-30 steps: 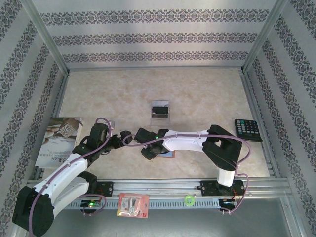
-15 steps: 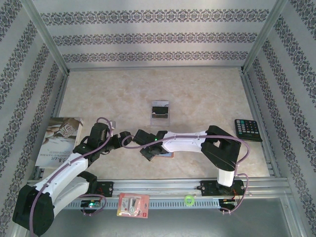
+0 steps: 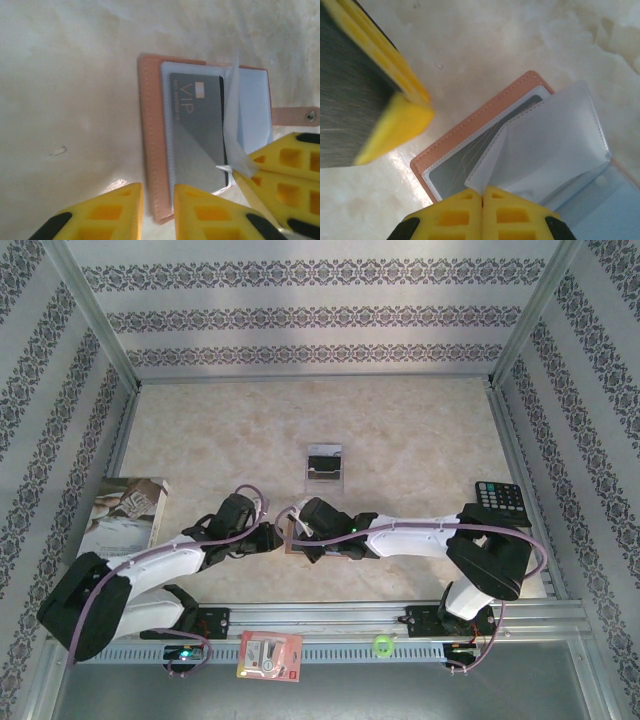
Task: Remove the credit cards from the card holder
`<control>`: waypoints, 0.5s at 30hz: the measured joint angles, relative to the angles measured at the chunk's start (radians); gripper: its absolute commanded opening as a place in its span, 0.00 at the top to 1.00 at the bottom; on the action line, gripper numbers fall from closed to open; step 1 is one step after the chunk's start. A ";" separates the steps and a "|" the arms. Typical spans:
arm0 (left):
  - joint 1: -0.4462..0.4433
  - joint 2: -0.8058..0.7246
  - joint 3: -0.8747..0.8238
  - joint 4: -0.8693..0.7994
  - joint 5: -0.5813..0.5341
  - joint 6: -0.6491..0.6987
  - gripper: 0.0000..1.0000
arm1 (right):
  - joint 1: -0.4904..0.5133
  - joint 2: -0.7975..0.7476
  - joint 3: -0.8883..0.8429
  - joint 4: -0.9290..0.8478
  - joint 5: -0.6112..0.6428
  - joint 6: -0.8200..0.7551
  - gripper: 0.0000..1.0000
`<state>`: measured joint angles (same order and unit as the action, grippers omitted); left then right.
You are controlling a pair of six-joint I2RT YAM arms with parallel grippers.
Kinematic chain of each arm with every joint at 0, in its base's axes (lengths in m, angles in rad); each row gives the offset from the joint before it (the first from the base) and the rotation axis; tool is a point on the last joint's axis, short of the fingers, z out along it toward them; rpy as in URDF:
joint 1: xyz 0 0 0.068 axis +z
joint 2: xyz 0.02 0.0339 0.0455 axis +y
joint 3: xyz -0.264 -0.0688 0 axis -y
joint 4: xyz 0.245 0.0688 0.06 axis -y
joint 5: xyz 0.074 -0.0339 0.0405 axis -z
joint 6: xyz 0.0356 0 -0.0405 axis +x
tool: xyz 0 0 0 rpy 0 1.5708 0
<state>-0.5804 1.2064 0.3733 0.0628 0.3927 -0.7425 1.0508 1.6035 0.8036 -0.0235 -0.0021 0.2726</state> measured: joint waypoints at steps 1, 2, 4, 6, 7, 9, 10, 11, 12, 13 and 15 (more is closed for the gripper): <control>-0.008 0.023 0.005 0.015 0.001 -0.002 0.91 | 0.000 -0.002 -0.009 0.021 -0.005 0.005 1.00; -0.013 0.039 0.008 0.030 0.003 -0.003 0.94 | 0.000 -0.003 -0.015 0.033 -0.010 0.010 1.00; -0.027 0.074 0.017 0.061 0.010 -0.008 0.97 | 0.000 -0.006 -0.031 0.057 -0.018 0.015 1.00; -0.037 0.098 0.026 0.088 0.017 -0.011 0.98 | 0.000 -0.006 -0.040 0.071 -0.020 0.019 1.00; -0.042 0.109 0.031 0.100 0.019 -0.012 0.98 | 0.000 -0.006 -0.043 0.076 -0.023 0.021 1.00; -0.053 0.128 0.043 0.113 0.022 -0.015 1.00 | 0.000 -0.006 -0.046 0.082 -0.023 0.022 1.00; -0.058 0.141 0.049 0.122 0.023 -0.016 1.00 | 0.000 -0.006 -0.047 0.084 -0.023 0.023 1.00; -0.061 0.151 0.055 0.127 0.024 -0.018 1.00 | 0.000 -0.006 -0.048 0.084 -0.023 0.026 1.00; -0.063 0.163 0.062 0.129 0.026 -0.019 1.00 | 0.000 -0.006 -0.051 0.084 -0.023 0.029 1.00; -0.065 0.175 0.068 0.129 0.026 -0.019 1.00 | 0.000 -0.006 -0.053 0.085 -0.022 0.032 1.00; -0.068 0.193 0.077 0.127 0.026 -0.021 1.00 | -0.002 -0.007 -0.058 0.085 -0.022 0.037 1.00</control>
<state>-0.6487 1.3998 0.4507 0.1894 0.4183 -0.7635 1.0492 1.5967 0.7452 0.0612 -0.0242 0.3096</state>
